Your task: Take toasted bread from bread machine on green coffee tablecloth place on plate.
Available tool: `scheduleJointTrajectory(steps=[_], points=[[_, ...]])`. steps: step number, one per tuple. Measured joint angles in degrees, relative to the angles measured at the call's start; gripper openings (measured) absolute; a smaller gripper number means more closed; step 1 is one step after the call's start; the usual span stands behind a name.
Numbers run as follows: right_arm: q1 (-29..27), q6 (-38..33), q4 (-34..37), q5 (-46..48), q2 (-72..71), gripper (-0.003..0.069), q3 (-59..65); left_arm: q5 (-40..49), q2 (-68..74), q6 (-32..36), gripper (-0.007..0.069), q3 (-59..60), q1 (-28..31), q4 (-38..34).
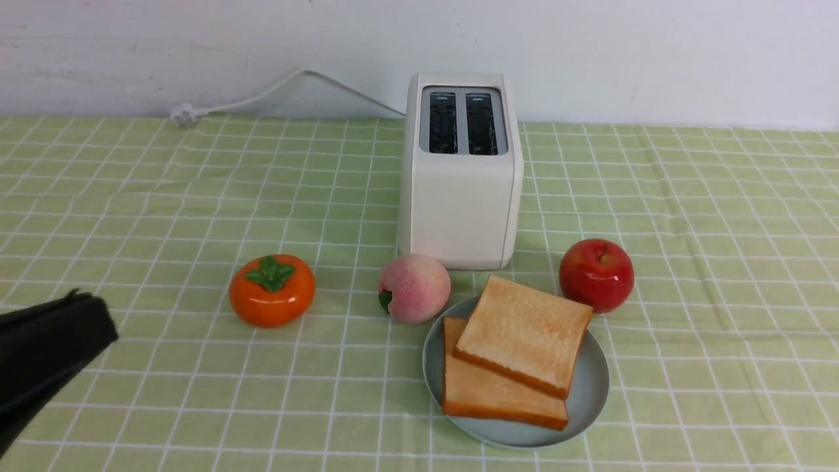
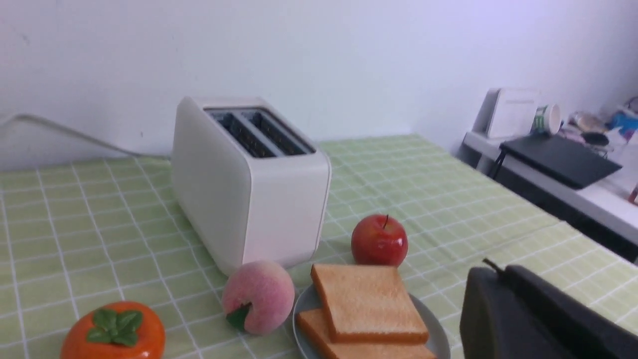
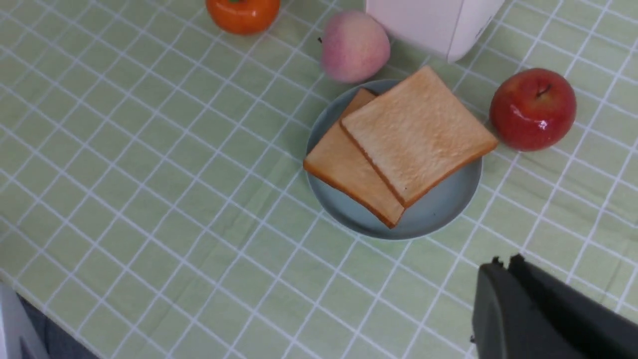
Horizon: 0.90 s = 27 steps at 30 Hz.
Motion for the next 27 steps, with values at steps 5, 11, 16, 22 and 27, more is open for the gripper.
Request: scheduleJointTrajectory(steps=[5, 11, 16, 22, 27], points=[[0.0, 6.5, -2.3, 0.4, -10.0, -0.0005, 5.5, 2.2, -9.3, -0.1, -0.0013, 5.5, 0.0, -0.1], [0.0, 15.4, -7.9, 0.6, -24.0, -0.0002, 18.4, 2.4, -15.7, -0.1, -0.0013, 13.3, 0.0, -0.1], [0.0, 18.1, -9.6, -7.0, -32.5, -0.0001, 31.3, 2.5, -15.7, -0.1, -0.0013, 17.9, 0.0, -0.1], [0.0, 18.3, -7.7, -29.0, -34.4, 0.0004, 46.4, 2.5, -15.7, -0.1, -0.0013, 22.4, 0.0, -0.1], [0.0, 18.3, -7.3, -40.3, -34.4, 0.001, 55.8, 2.9, -15.7, -0.2, -0.0013, 24.2, 0.0, -0.1]])
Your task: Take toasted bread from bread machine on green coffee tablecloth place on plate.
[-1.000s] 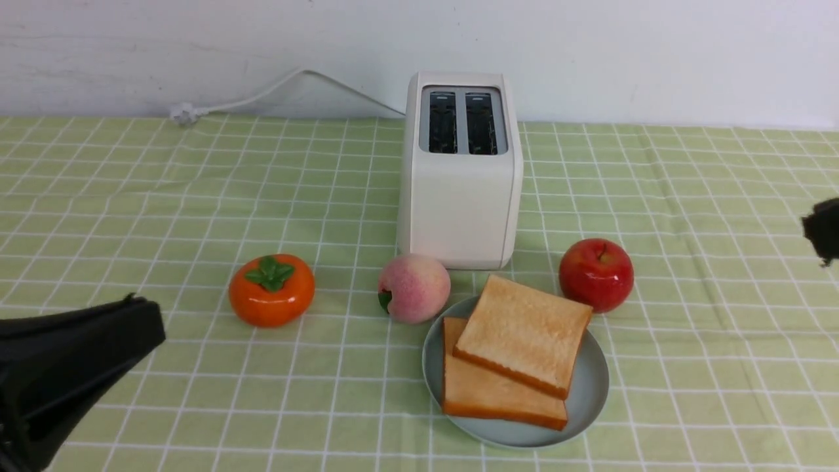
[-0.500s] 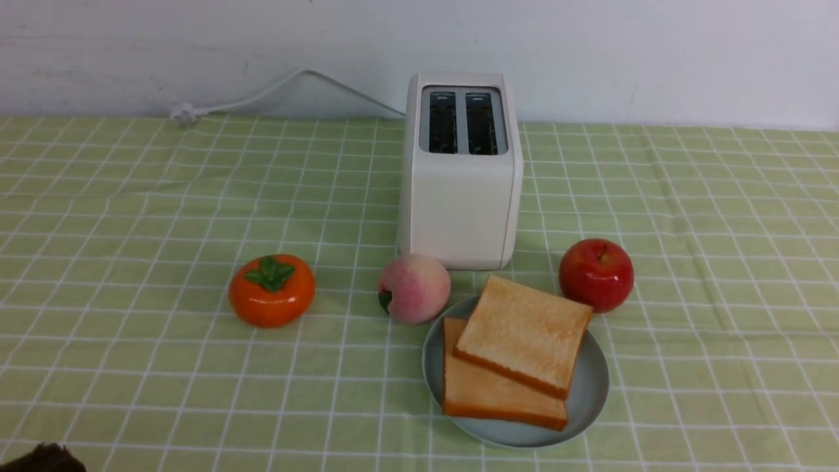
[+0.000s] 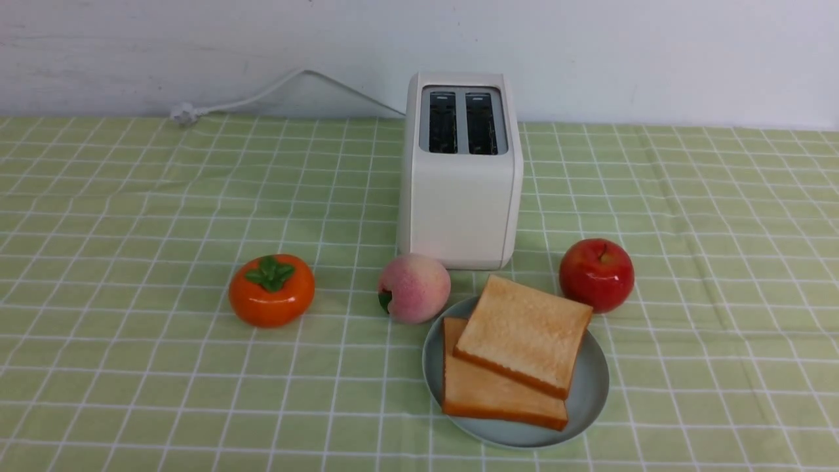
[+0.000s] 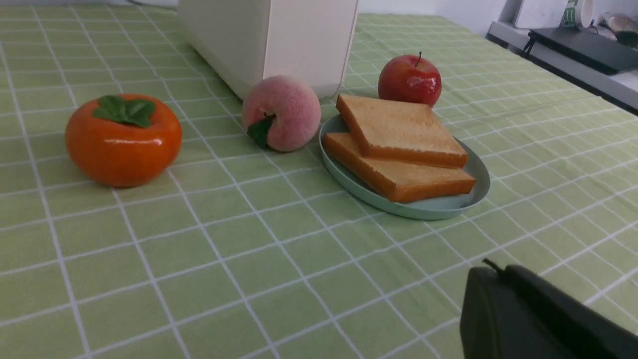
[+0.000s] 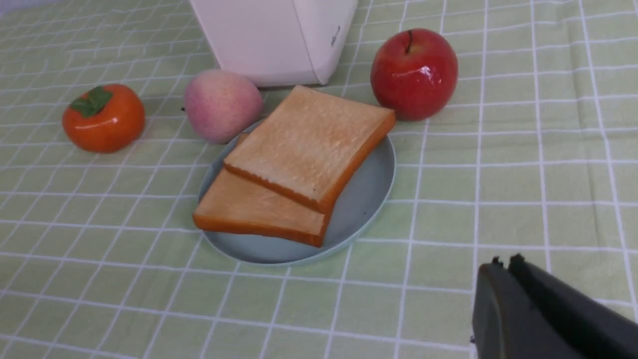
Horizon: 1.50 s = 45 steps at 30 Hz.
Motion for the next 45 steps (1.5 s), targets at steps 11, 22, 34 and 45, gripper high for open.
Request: scheduleJointTrajectory(steps=[11, 22, 34, 45], points=[[0.0, 0.0, -0.2, 0.4, -0.4, 0.0022, 10.5, 1.4, 0.0, 0.0, -0.0013, 0.1, 0.0, 0.0], [-6.3, -3.0, -6.4, -11.5, -16.3, -0.002, 20.2, 1.5, 0.0, 0.0, -0.0013, 0.1, 0.0, 0.0], [-6.8, -2.9, -9.7, -9.4, -17.2, -0.002, 19.9, 1.8, 0.0, 0.0, -0.0013, 0.1, 0.0, 0.1], [-6.8, -2.8, -9.7, -9.4, -17.2, -0.0016, 19.9, 1.9, 0.0, 0.0, -0.0012, 0.1, 0.0, 0.1]])
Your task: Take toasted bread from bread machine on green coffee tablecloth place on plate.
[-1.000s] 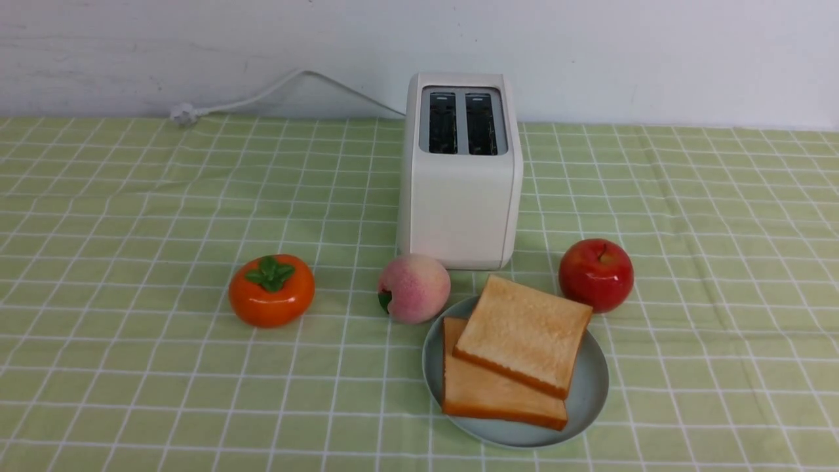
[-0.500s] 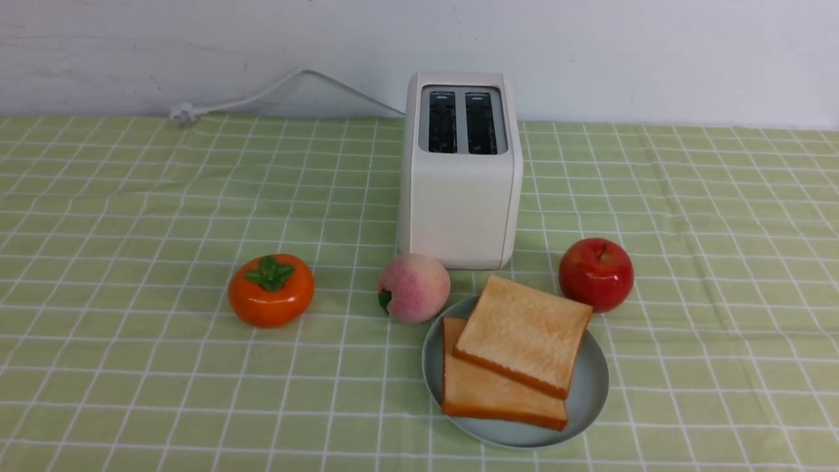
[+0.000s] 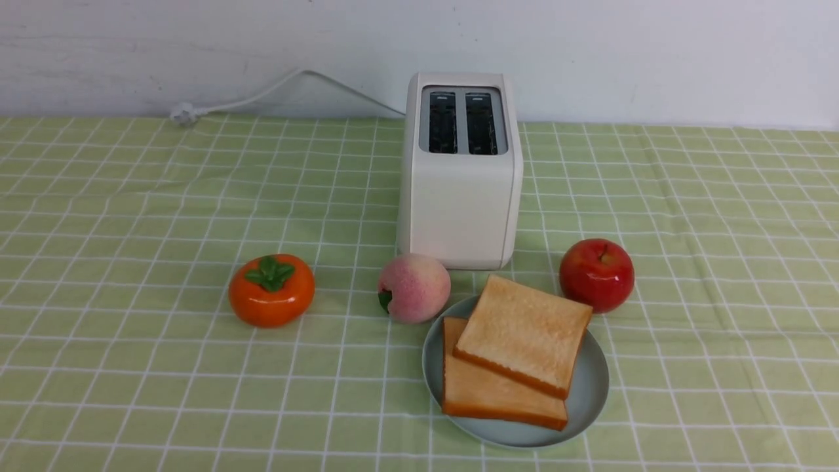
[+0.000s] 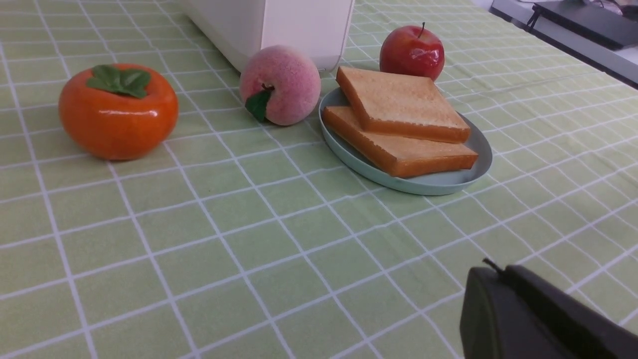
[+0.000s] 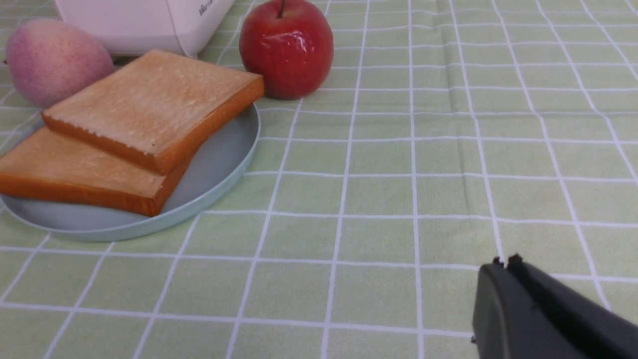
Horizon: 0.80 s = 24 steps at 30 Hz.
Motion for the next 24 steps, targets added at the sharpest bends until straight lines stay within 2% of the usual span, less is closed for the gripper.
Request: scheduleJointTrajectory(steps=[18, 20, 23, 24], points=[[0.0, 0.0, 0.0, 0.0, 0.0, -0.0004, 0.0, -0.1, 0.0, 0.0, -0.0001, 0.0, 0.0, 0.1], [0.0, 0.0, 0.0, 0.0, 0.0, 0.0, 0.0, -0.5, 0.0, 0.0, 0.0001, 0.0, 2.4, 1.0], [0.0, 0.0, 0.0, 0.0, 0.0, 0.0001, 0.0, -2.2, 0.0, -0.5, -0.0001, 0.0, 9.6, 1.9], [0.0, 0.0, 0.0, 0.0, 0.0, 0.0001, 0.0, -2.4, 0.0, -0.5, -0.0001, 0.0, 9.6, 2.0]])
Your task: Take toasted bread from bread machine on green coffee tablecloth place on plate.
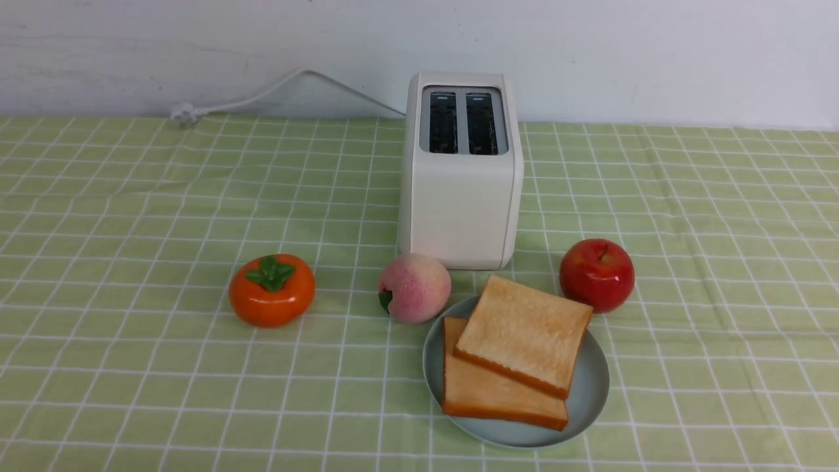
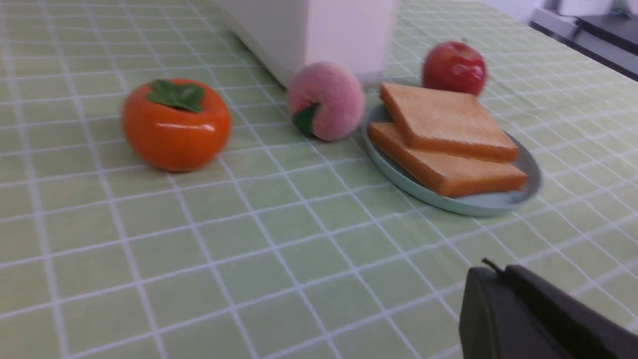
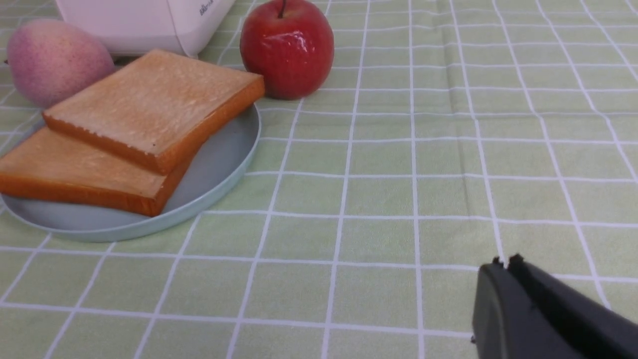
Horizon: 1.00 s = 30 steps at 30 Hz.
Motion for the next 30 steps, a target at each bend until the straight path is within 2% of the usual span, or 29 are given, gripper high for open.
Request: scheduleJointTrajectory(steps=[1, 5, 9, 15, 30], points=[[0.0, 0.0, 0.0, 0.0, 0.0, 0.0003, 0.0, -1.2, 0.0, -0.8, -0.0011, 0.0, 4.4, 0.5], [0.0, 0.0, 0.0, 0.0, 0.0, 0.0006, 0.0, -2.6, 0.0, -3.7, -0.0013, 0.3, 13.3, 3.2], [0.0, 0.0, 0.0, 0.0, 0.0, 0.0012, 0.0, -3.6, 0.0, -7.2, -0.0013, 4.2, 17.2, 5.1], [0.0, 0.0, 0.0, 0.0, 0.0, 0.0022, 0.0, 2.5, 0.0, -10.8, -0.0013, 6.2, 17.5, 5.8], [0.0, 0.0, 0.0, 0.0, 0.0, 0.0042, 0.0, 2.7, -2.4, -11.1, -0.0013, 6.2, 17.8, 6.1]])
